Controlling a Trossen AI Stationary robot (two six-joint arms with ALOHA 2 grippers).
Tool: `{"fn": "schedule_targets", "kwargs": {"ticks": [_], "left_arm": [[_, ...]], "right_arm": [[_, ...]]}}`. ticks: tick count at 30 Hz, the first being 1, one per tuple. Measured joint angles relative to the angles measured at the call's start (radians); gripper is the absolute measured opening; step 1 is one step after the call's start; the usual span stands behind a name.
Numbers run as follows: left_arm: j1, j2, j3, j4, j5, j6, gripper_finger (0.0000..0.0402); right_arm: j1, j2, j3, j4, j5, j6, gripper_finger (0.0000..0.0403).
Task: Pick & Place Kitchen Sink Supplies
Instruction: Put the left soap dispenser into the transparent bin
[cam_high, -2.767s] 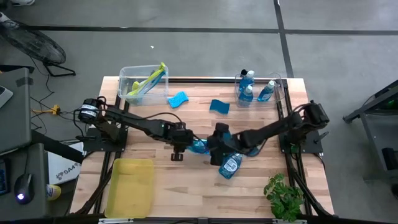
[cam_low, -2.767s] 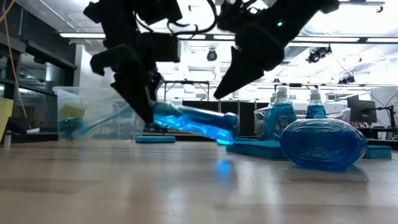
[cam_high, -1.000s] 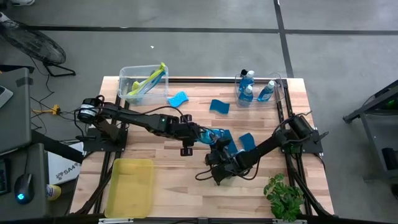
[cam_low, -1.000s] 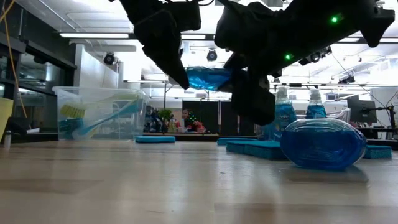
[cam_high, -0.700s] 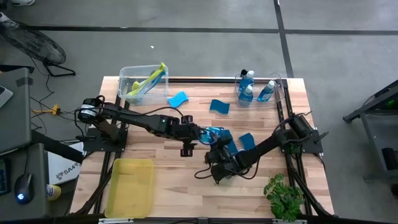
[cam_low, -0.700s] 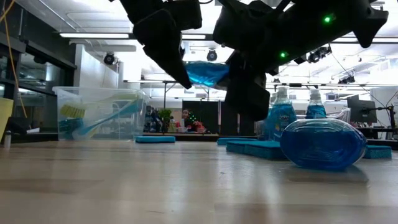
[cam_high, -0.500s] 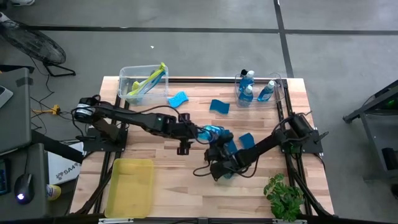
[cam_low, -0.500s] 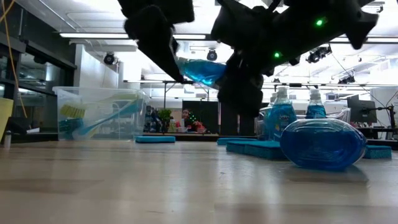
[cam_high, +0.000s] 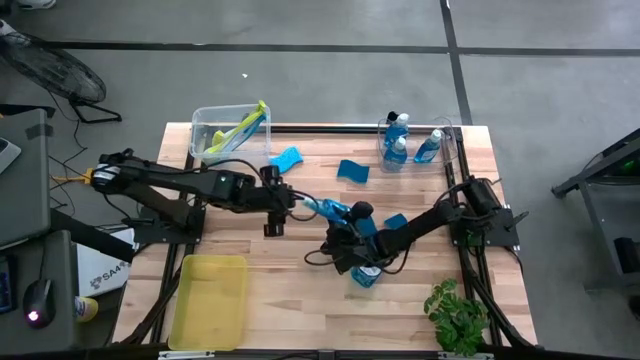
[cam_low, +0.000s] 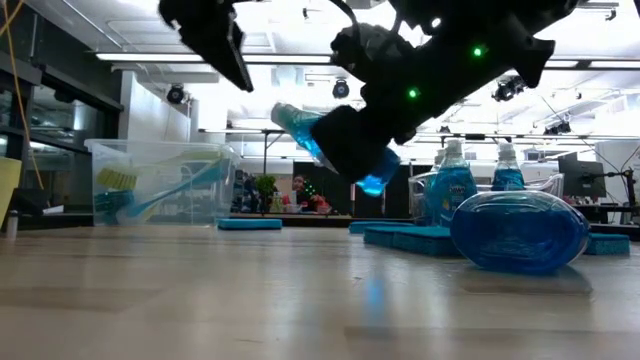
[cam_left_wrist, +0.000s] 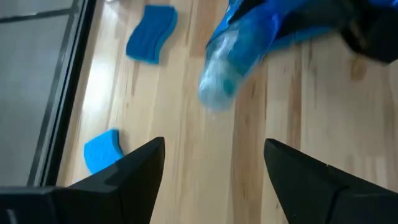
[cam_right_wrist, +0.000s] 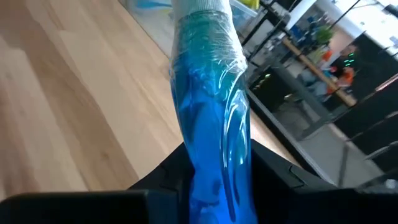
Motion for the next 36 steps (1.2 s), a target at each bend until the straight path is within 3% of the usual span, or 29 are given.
{"fn": "schedule_targets", "kwargs": {"ticks": [7, 16, 24, 28, 30, 36], "left_arm": [[0.001, -0.027, -0.100, 0.057, -0.017, -0.001, 0.0271], [0.001, -0.029, -0.164, 0.073, -0.119, -0.020, 0.0271], [0.001, -0.179, -0.257, 0.076, -0.170, -0.080, 0.0271], [0.001, -0.285, -0.363, 0.184, -0.123, -0.099, 0.0271], [0.001, -0.326, -0.426, 0.257, -0.085, -0.098, 0.0271], [0.001, -0.358, -0.587, 0.691, 0.041, 0.002, 0.0271]], "right_arm": [[-0.010, -0.037, 0.000, 0.064, -0.065, -0.001, 0.0111], [-0.047, -0.175, 0.000, 0.025, -0.141, -0.047, 0.0111], [-0.106, -0.287, -0.053, -0.077, -0.152, 0.007, 0.0111], [-0.134, -0.387, -0.216, 0.080, -0.232, 0.029, 0.0111], [-0.144, -0.446, -0.328, 0.263, -0.324, -0.005, 0.0111], [-0.174, -0.552, -0.630, 0.830, -0.654, -0.114, 0.0111]]}}
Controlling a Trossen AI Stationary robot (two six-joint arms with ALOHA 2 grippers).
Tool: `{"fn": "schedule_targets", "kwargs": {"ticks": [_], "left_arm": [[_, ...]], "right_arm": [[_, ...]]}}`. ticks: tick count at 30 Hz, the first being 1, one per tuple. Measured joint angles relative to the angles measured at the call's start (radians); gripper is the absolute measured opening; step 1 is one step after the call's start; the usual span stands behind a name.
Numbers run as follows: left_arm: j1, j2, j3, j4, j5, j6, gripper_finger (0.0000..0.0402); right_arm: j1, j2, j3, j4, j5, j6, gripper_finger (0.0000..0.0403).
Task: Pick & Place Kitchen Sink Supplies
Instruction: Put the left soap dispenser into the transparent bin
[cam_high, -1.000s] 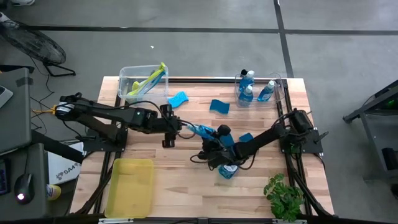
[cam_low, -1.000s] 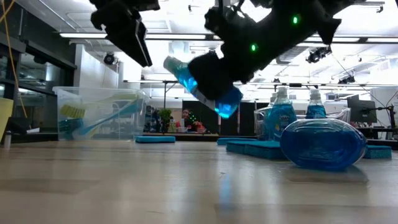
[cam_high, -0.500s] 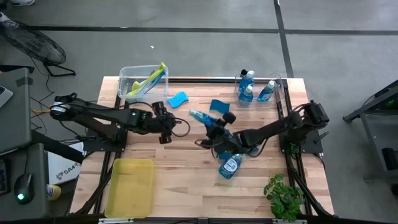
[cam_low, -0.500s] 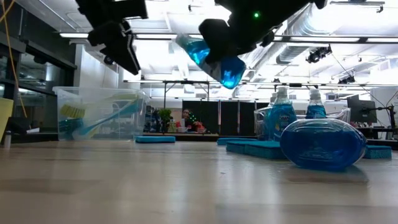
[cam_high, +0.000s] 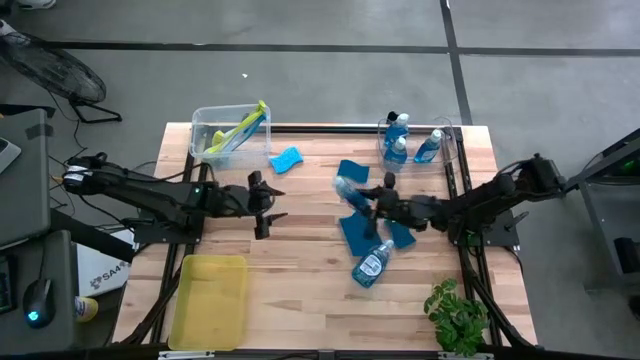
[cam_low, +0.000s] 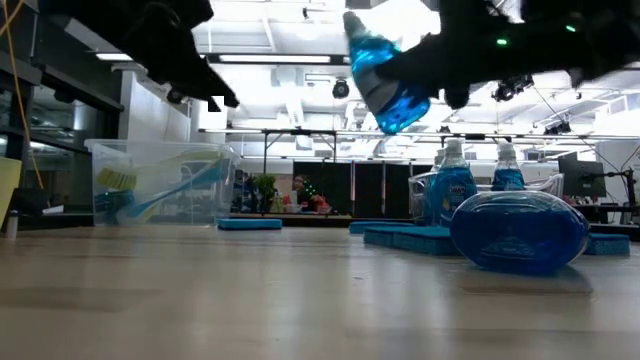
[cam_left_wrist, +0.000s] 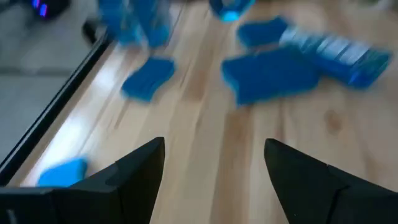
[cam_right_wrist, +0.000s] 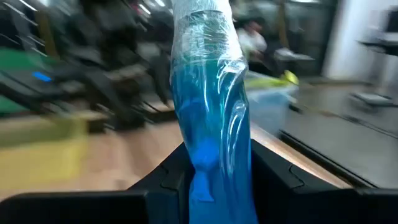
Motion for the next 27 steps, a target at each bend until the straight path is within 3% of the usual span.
{"fn": "schedule_targets", "kwargs": {"ticks": [6, 16, 24, 27], "left_arm": [[0.000, 0.037, -0.082, 0.413, 0.066, 0.103, 0.0271], [0.030, 0.231, -0.072, 0.790, 0.185, 0.215, 0.0271], [0.150, 0.374, -0.073, 1.108, 0.431, 0.178, 0.0271], [0.183, 0.402, -0.052, 1.144, 0.525, 0.151, 0.0271]], "right_arm": [[-0.012, 0.000, -0.101, 0.248, -0.164, 0.004, 0.0111], [-0.017, 0.008, -0.051, 0.295, -0.344, -0.040, 0.0120], [-0.029, 0.009, -0.041, 0.312, -0.399, -0.021, 0.0116], [-0.044, 0.009, -0.041, 0.313, -0.424, -0.015, 0.0115]]}}
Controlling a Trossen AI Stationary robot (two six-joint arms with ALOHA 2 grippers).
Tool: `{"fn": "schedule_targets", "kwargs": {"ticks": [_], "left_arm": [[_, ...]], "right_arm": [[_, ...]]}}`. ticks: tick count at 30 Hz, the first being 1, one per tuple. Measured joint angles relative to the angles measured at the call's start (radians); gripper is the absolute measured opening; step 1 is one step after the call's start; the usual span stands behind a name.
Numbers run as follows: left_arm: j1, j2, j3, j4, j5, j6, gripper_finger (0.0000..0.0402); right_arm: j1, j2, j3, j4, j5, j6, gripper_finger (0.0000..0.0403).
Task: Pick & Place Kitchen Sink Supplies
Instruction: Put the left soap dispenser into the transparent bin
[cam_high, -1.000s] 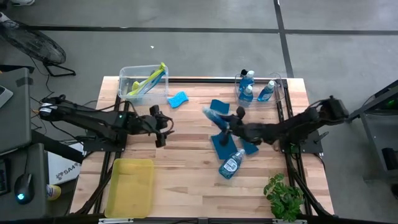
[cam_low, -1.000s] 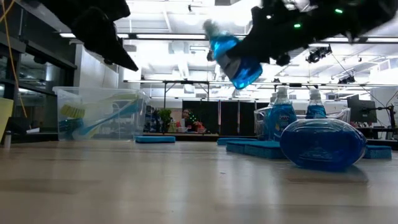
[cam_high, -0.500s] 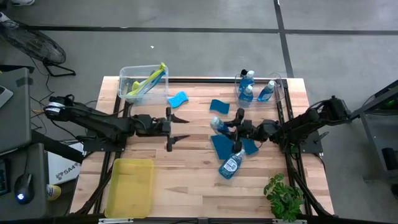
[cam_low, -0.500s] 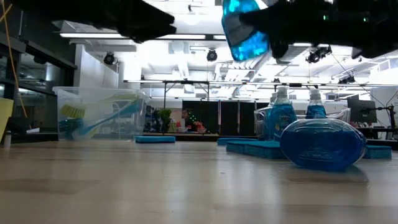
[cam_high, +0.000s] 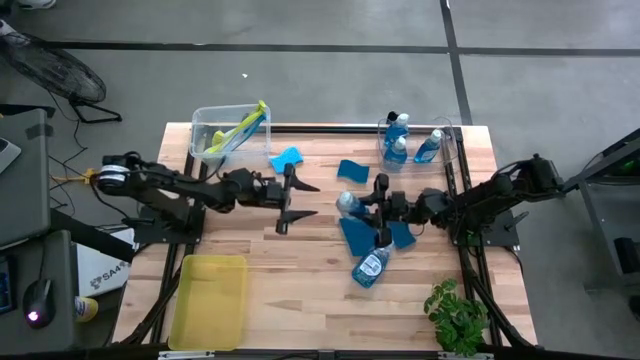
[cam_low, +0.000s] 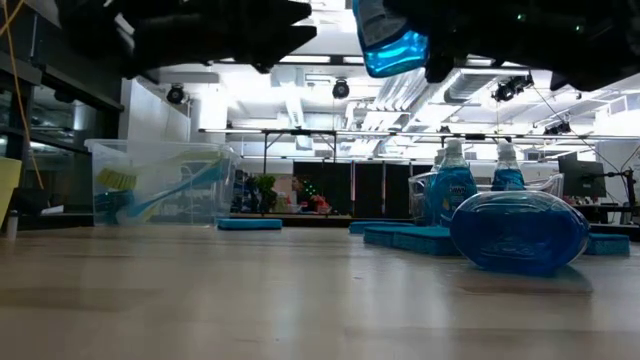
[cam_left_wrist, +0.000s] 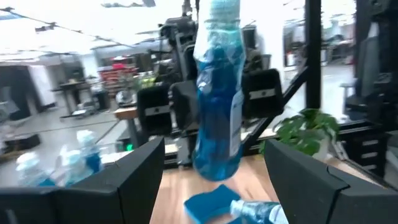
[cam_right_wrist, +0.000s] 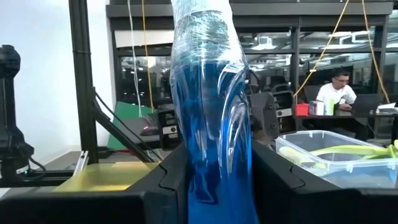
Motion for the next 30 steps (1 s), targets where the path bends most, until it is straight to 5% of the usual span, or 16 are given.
{"fn": "schedule_targets", "kwargs": {"ticks": [8, 30], "left_arm": [[0.028, 0.082, 0.102, -0.033, 0.114, -0.002, 0.0271], [0.028, 0.209, 0.281, -0.036, 0.196, 0.021, 0.0271]], "right_arm": [[-0.048, 0.000, 0.000, 0.000, -0.071, 0.029, 0.0115], [-0.065, 0.000, 0.000, -0.002, -0.116, 0.029, 0.0115]]}}
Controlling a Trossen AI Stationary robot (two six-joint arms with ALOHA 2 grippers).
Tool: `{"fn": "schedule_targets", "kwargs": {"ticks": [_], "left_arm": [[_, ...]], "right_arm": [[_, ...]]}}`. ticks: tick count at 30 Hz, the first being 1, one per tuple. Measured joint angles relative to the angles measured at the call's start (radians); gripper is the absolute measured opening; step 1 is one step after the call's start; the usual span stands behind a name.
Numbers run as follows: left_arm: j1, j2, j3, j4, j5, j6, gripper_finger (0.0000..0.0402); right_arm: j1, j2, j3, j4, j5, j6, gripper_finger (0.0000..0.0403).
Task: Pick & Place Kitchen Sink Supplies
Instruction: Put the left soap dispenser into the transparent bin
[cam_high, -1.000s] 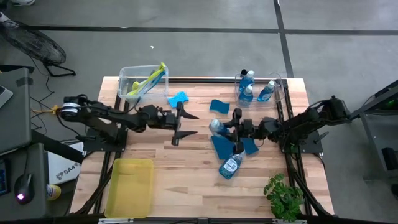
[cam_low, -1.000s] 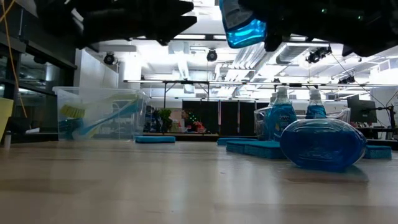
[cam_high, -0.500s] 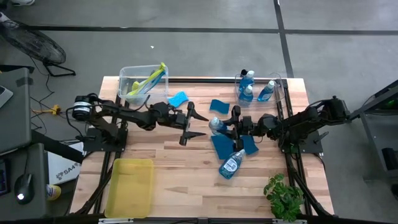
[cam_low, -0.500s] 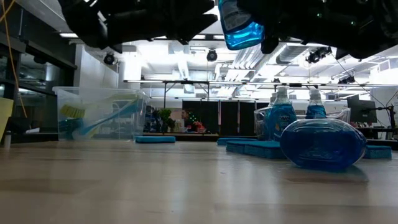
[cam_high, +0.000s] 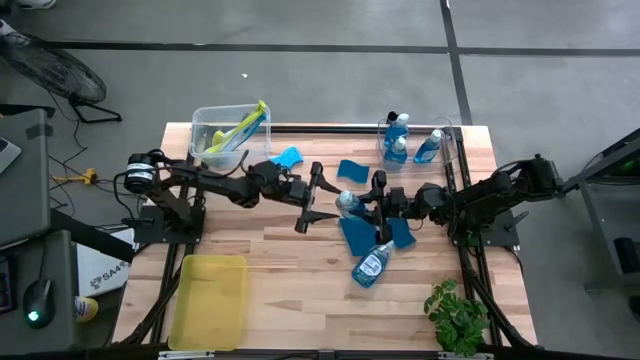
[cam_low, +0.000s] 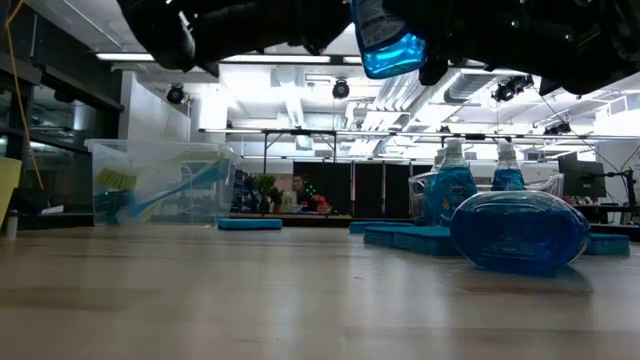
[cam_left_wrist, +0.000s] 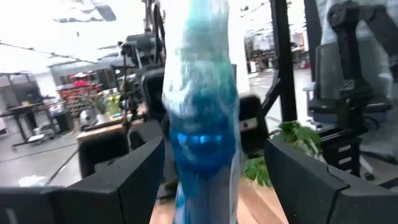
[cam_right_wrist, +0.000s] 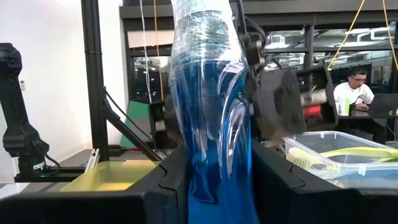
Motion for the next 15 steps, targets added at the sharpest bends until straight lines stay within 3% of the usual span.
{"fn": "schedule_targets", "kwargs": {"ticks": [6, 15], "left_arm": [[-0.002, -0.001, 0.046, -0.054, 0.010, 0.001, 0.0261], [-0.002, -0.001, 0.071, -0.089, 0.033, 0.002, 0.0176]], "right_arm": [[0.000, 0.000, 0.000, -0.013, 0.000, 0.000, 0.0115], [0.000, 0.000, 0.000, -0.021, -0.003, 0.004, 0.0115]]}}
